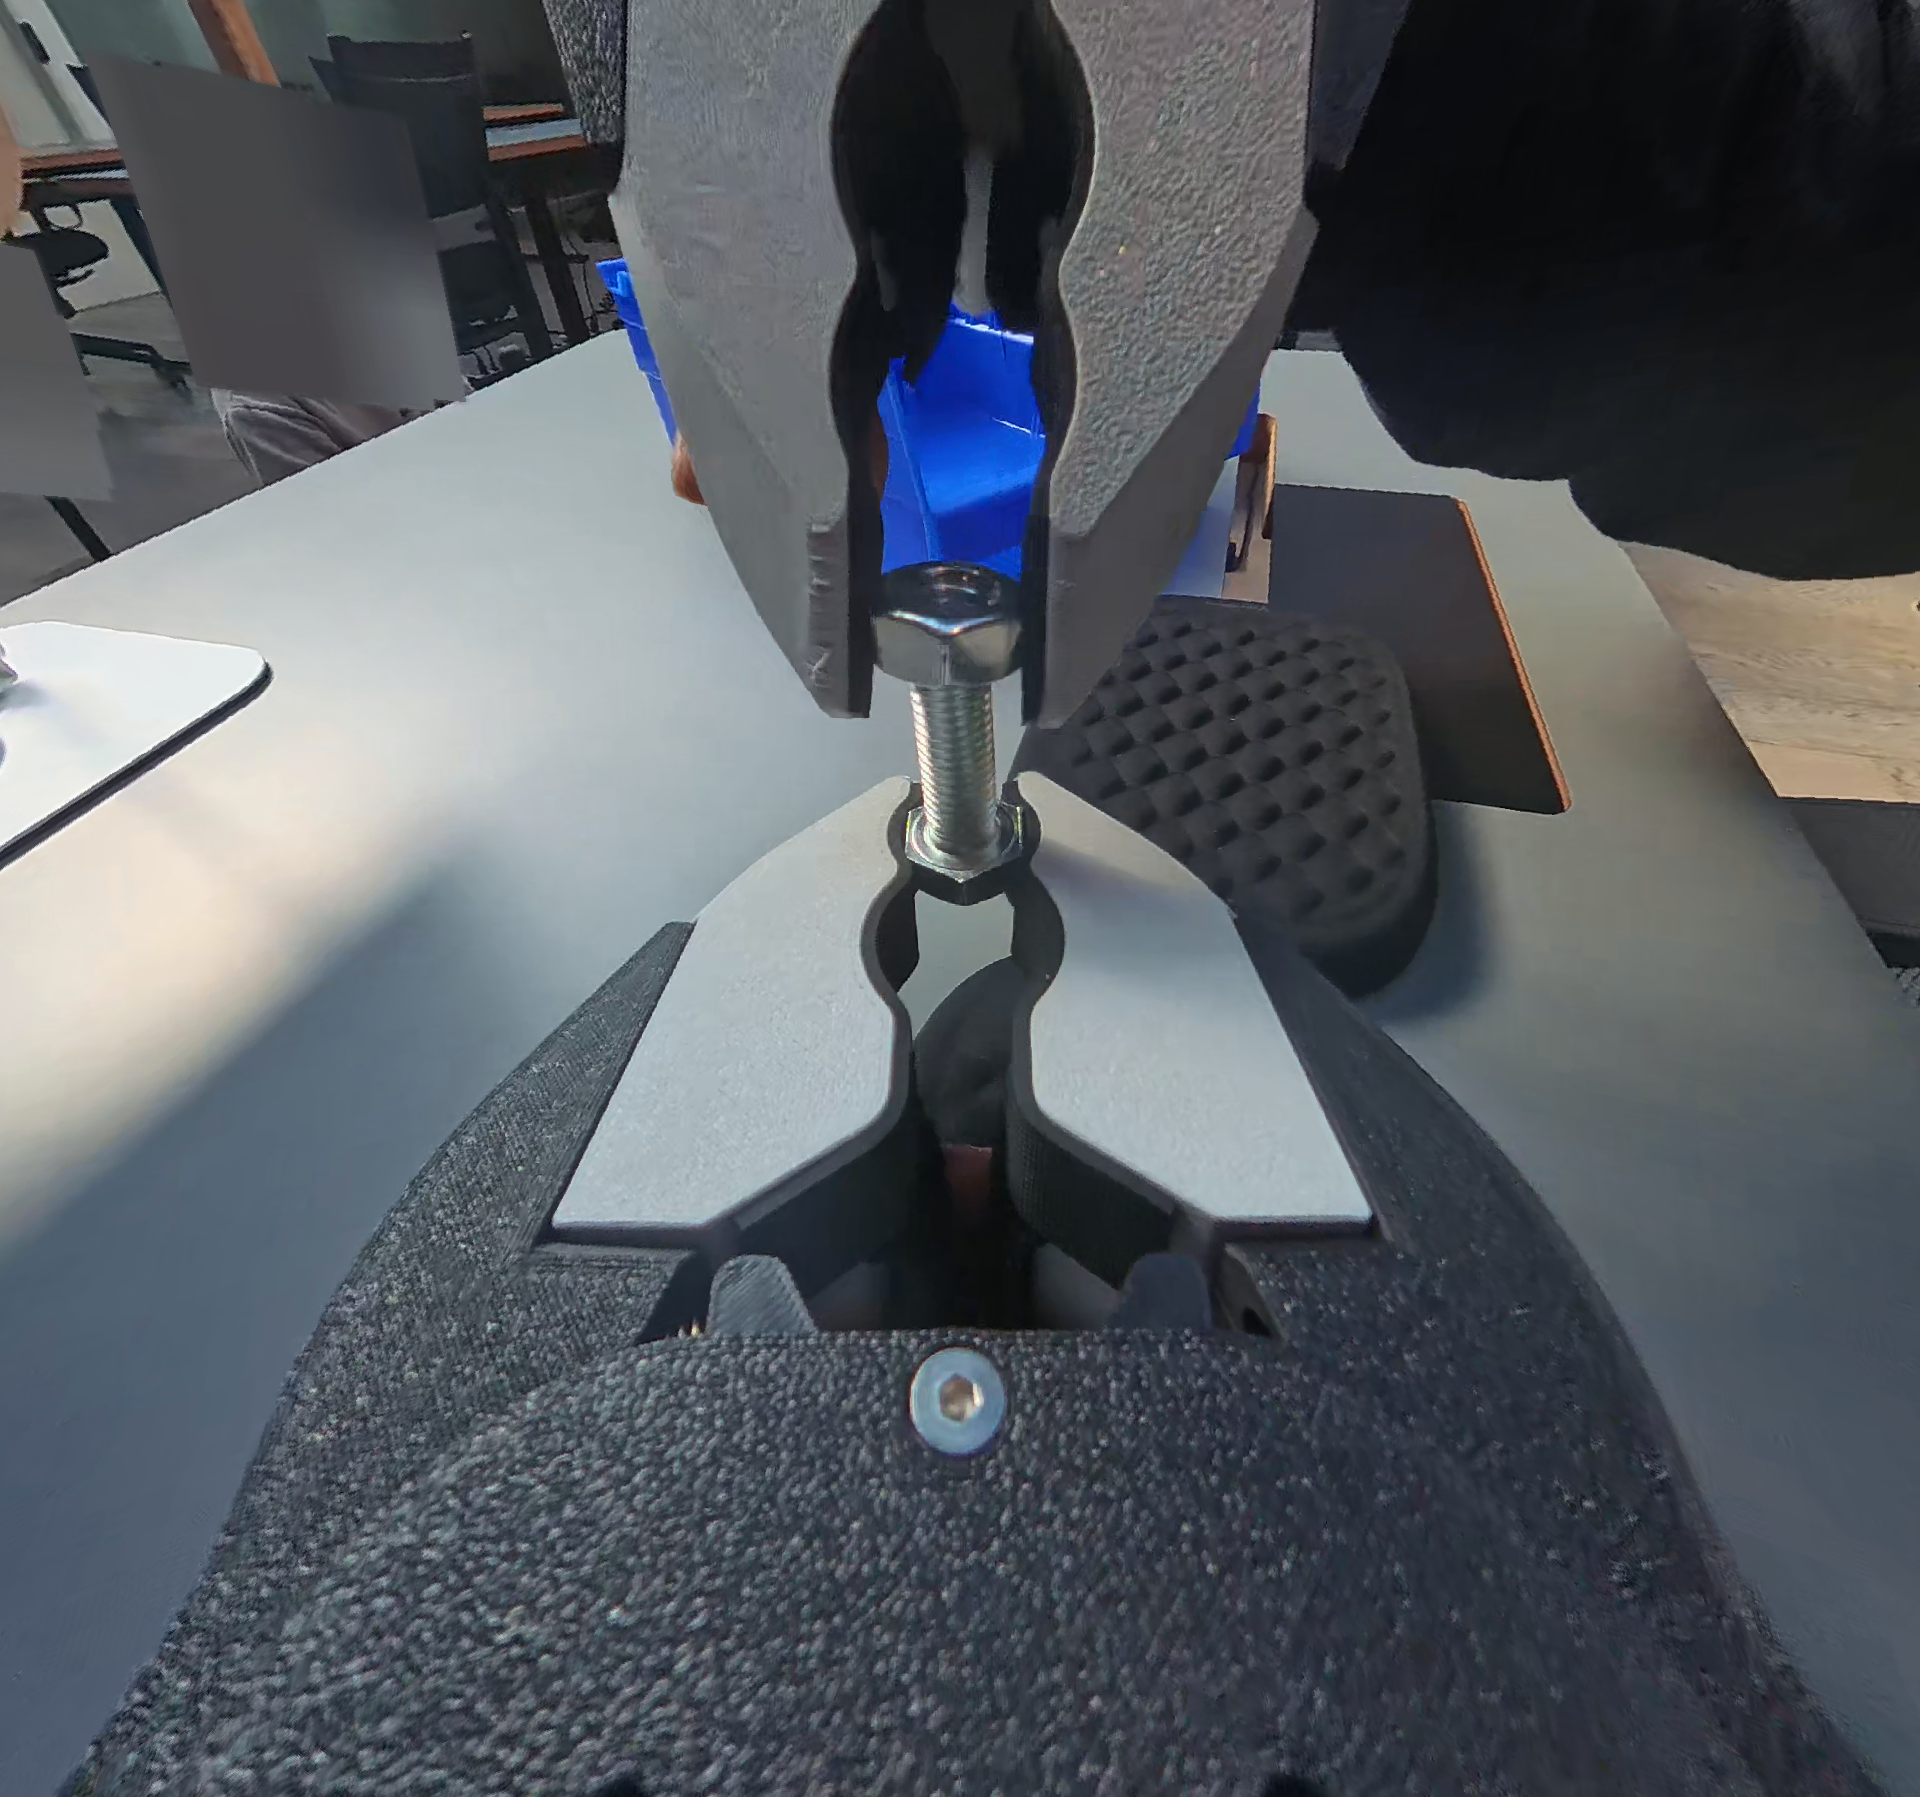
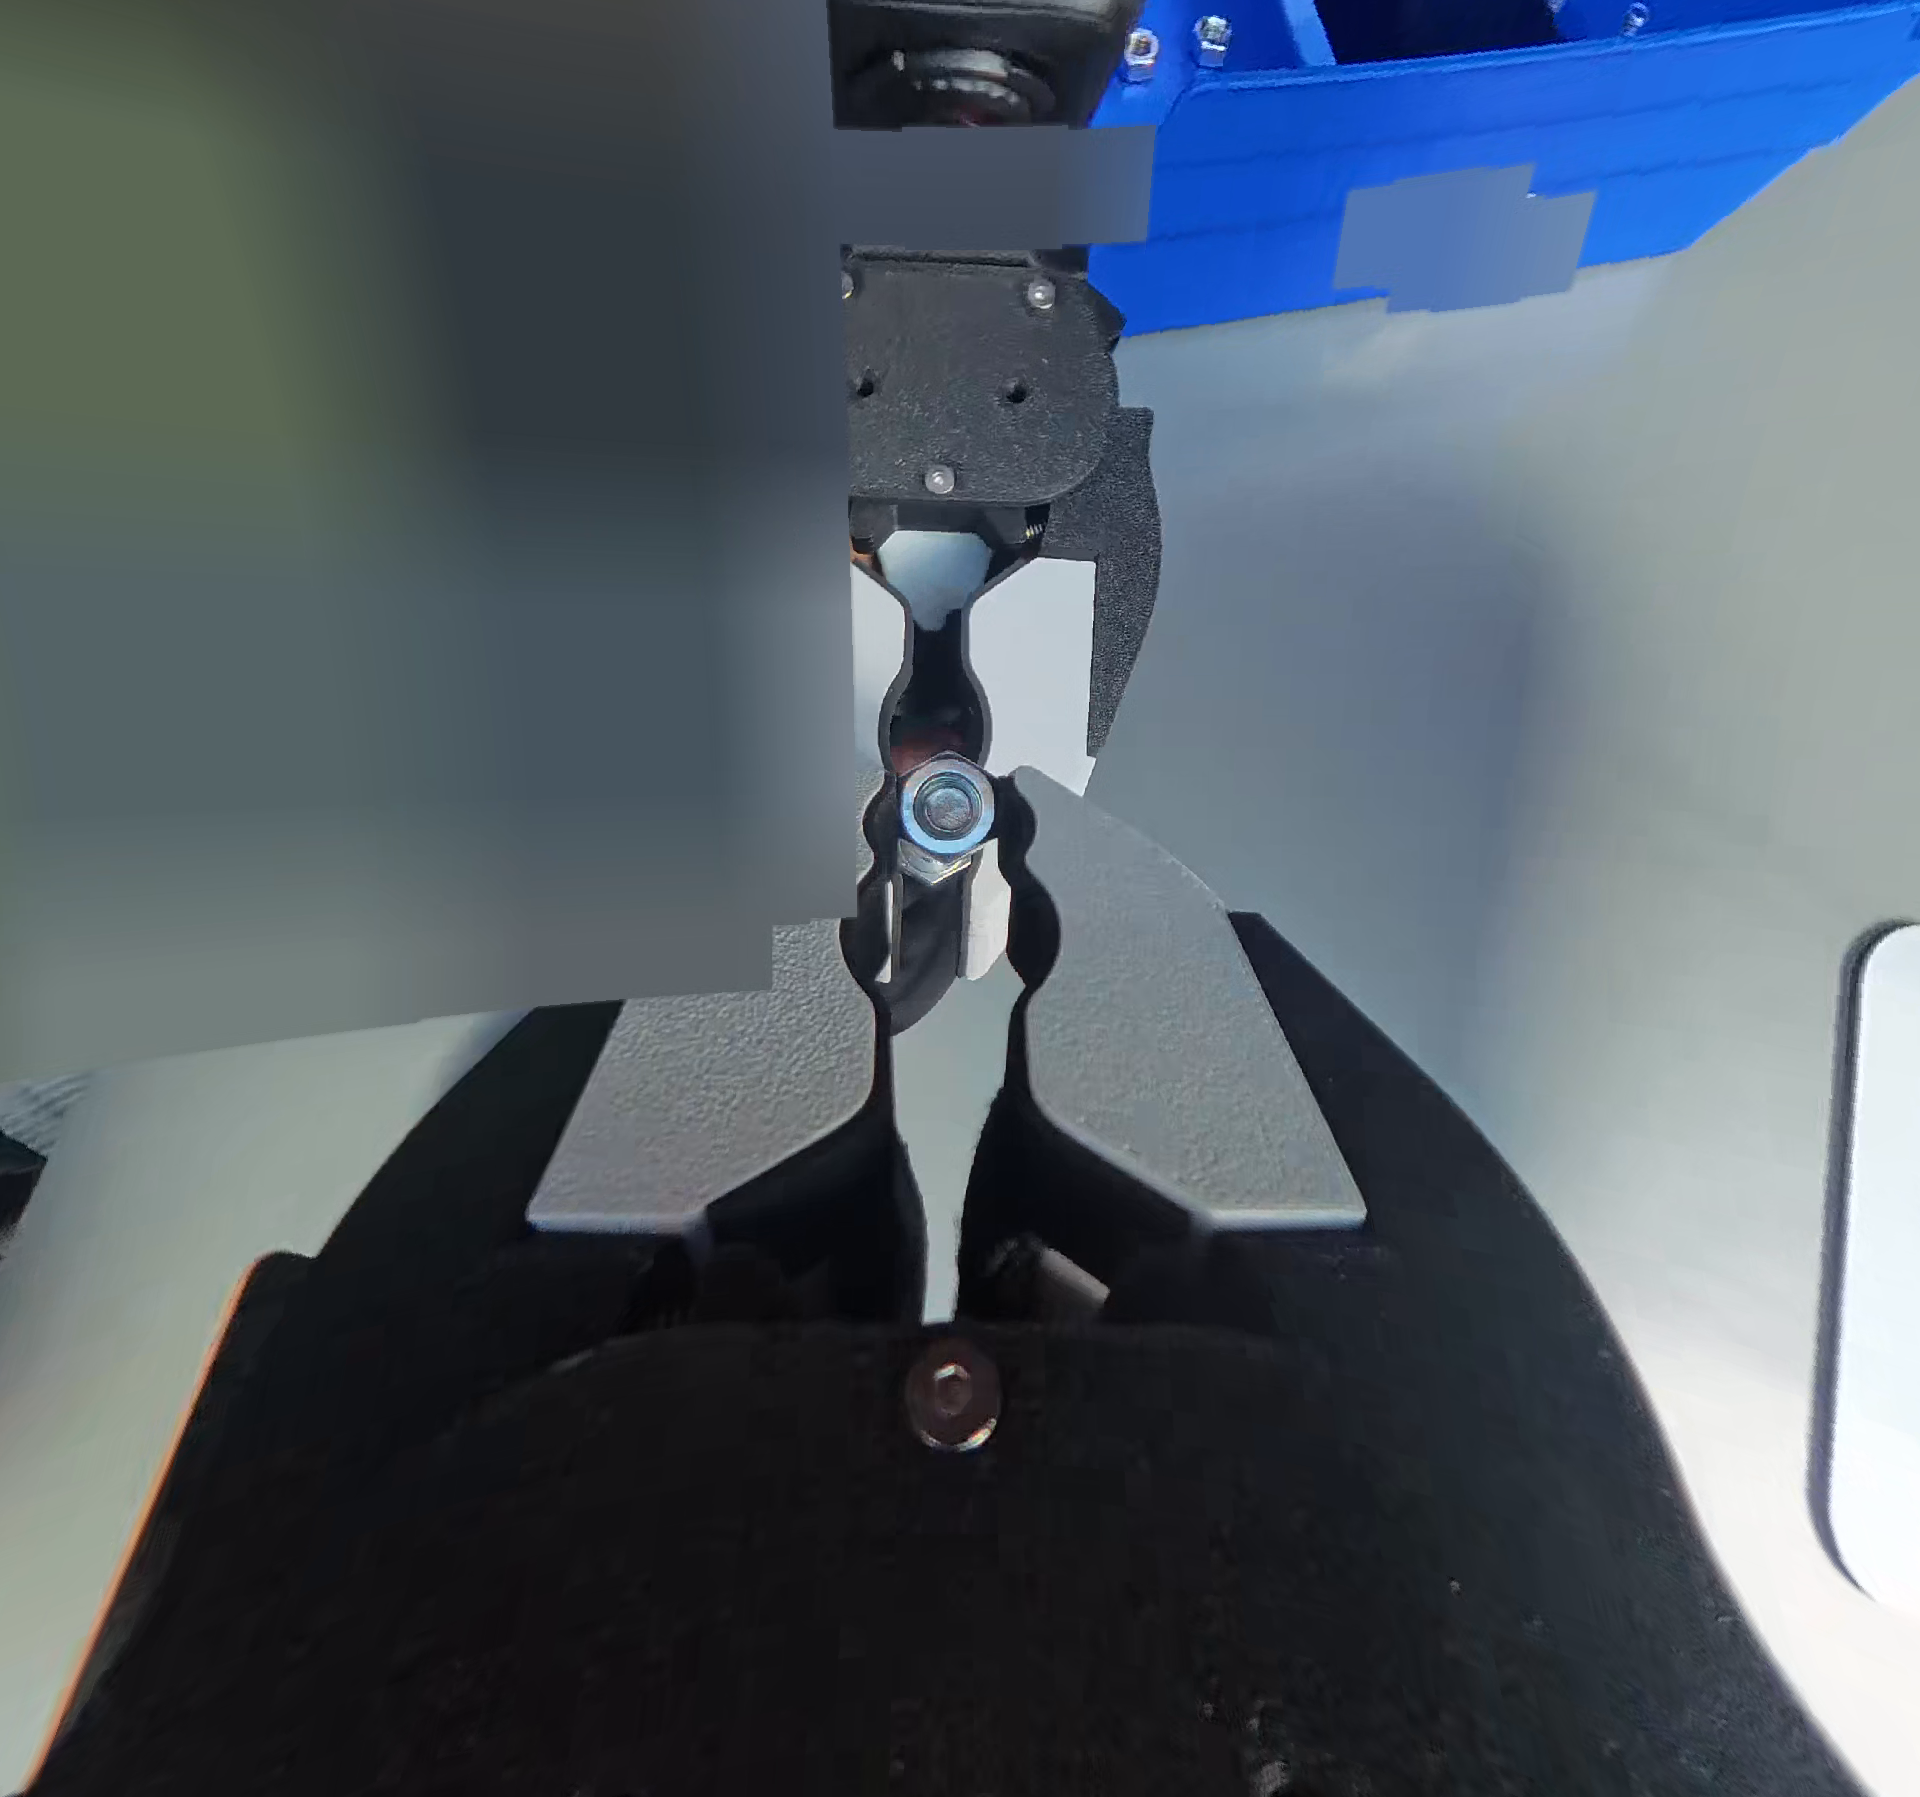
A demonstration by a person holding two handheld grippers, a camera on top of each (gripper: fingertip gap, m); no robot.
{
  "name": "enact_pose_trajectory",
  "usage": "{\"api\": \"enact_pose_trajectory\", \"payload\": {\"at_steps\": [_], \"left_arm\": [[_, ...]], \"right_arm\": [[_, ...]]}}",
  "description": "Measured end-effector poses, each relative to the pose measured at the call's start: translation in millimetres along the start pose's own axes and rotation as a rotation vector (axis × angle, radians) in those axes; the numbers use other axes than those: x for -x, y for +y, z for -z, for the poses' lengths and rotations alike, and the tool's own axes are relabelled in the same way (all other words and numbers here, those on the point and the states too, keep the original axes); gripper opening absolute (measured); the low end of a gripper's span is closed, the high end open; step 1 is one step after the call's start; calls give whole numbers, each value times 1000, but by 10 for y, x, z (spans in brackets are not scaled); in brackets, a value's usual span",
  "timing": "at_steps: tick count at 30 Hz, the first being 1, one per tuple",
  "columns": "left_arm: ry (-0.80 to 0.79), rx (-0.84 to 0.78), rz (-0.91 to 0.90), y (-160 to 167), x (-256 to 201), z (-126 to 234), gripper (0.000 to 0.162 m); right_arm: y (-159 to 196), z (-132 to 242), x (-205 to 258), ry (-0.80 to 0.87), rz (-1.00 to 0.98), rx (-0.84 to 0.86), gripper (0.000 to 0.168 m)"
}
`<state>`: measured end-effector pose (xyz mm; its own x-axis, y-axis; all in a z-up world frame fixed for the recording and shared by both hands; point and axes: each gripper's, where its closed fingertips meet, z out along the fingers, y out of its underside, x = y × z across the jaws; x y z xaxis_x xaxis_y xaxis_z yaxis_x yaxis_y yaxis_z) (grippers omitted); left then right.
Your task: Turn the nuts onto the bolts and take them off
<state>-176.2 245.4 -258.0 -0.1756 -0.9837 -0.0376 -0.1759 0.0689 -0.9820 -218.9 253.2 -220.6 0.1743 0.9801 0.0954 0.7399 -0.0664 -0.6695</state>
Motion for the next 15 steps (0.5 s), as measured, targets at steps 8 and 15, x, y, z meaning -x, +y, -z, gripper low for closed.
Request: {"api": "enact_pose_trajectory", "payload": {"at_steps": [8, 15], "left_arm": [[55, 12, -36, 14, -96, -9, 13], [17, -29, 11, -37, -7, 25, 13]], "right_arm": [[37, 4, 105, -220, 240, 171, 17], [-35, -2, 5, -172, 93, 39, 17]]}}
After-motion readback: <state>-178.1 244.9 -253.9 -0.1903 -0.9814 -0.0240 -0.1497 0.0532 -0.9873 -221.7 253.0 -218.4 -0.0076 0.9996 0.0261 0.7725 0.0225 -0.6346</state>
